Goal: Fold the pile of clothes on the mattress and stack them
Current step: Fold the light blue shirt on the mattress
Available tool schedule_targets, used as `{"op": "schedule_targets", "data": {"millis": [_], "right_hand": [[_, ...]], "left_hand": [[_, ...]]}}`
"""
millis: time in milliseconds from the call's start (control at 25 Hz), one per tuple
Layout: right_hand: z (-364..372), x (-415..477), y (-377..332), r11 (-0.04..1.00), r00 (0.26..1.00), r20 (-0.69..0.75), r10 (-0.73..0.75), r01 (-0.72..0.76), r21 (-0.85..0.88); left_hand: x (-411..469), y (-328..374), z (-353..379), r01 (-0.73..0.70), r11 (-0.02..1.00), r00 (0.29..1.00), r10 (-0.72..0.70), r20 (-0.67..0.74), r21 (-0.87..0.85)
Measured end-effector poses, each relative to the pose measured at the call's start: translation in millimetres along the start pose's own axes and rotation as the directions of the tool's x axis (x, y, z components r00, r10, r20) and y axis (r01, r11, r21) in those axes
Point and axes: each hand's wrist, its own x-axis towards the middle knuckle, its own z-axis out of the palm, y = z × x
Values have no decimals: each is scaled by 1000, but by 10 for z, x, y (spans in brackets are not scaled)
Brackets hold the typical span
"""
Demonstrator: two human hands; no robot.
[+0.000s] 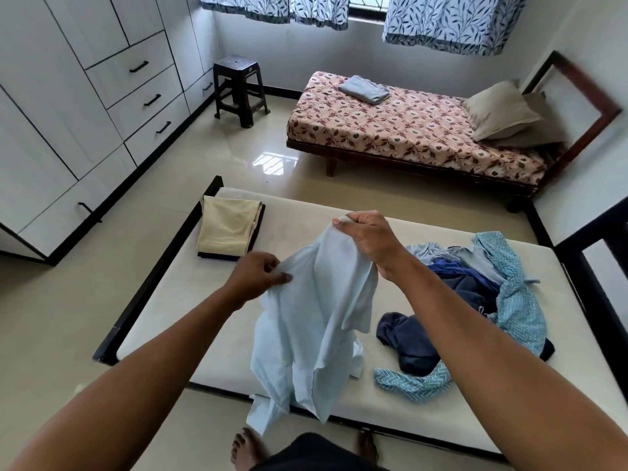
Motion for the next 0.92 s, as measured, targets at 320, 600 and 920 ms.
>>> {"op": "schedule_targets", "data": {"millis": [320,600,920], "right_hand": [[-291,-11,91,994,998,-21,67,-69,-90],[-360,15,281,796,991,92,99,-24,-604],[44,-151,678,790,941,105,322,-206,-577]], "left_hand": [[120,685,-684,-275,946,959,282,-18,171],[207,539,-434,-307,895,907,378,-185,325],[71,249,-73,-95,952,920,195,-339,289]]}}
